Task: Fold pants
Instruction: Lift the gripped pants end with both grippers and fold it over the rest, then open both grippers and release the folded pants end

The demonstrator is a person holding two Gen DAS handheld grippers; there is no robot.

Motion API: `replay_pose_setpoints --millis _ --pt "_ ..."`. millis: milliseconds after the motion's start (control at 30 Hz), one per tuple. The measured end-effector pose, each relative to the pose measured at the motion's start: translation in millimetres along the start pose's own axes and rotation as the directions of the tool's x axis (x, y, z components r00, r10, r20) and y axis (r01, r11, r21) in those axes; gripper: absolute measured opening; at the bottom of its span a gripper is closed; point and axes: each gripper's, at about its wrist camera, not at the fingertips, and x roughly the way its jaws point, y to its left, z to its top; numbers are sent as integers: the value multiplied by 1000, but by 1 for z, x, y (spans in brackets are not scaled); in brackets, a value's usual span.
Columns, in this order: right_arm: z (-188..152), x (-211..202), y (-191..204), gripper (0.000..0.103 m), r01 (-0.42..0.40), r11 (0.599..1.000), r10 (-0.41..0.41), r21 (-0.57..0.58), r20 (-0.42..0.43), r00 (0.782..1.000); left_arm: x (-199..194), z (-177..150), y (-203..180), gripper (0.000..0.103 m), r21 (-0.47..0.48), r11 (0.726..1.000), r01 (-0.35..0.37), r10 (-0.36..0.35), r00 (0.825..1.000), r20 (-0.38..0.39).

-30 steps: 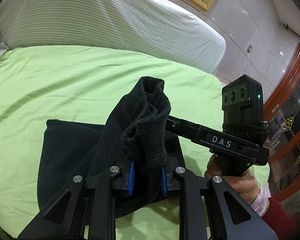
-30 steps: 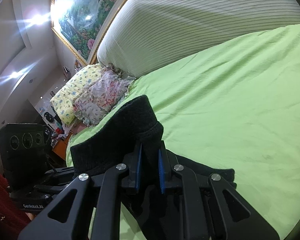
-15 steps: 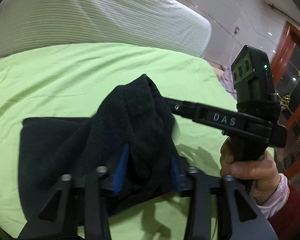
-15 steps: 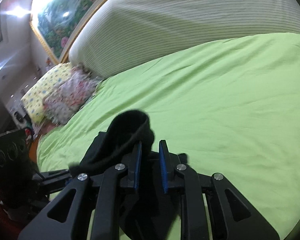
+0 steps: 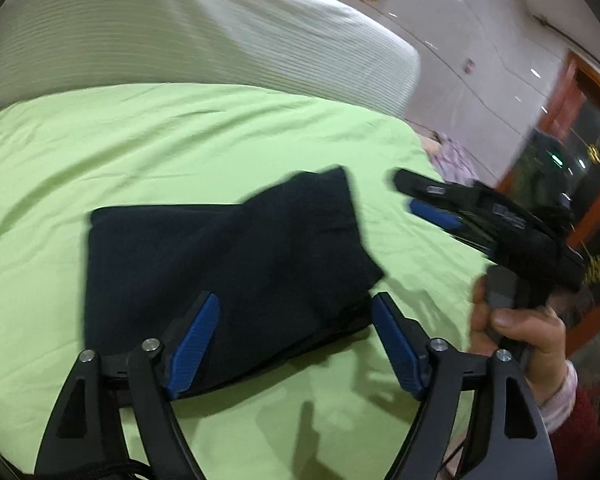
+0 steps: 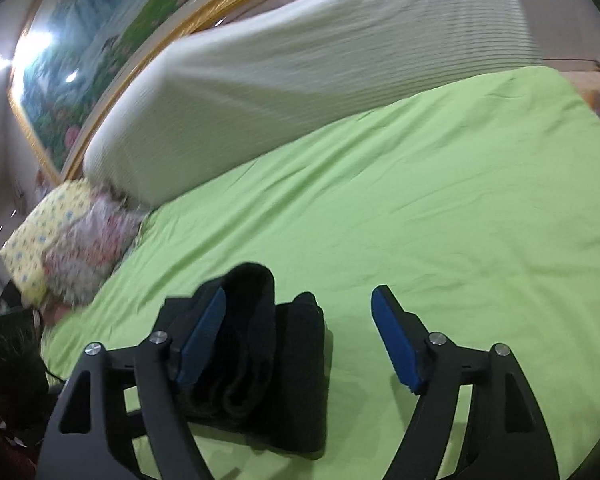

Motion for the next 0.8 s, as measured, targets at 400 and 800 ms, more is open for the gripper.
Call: replay_pose_setpoints --millis 400,800 --pt "-24 23 80 88 235 953 -233 -188 34 972 -15 2 97 81 -255 943 -214 210 977 -45" --pt "-50 48 -3 88 476 871 -489 -122 -130 862 21 13 112 81 -260 933 -251 226 967 -120"
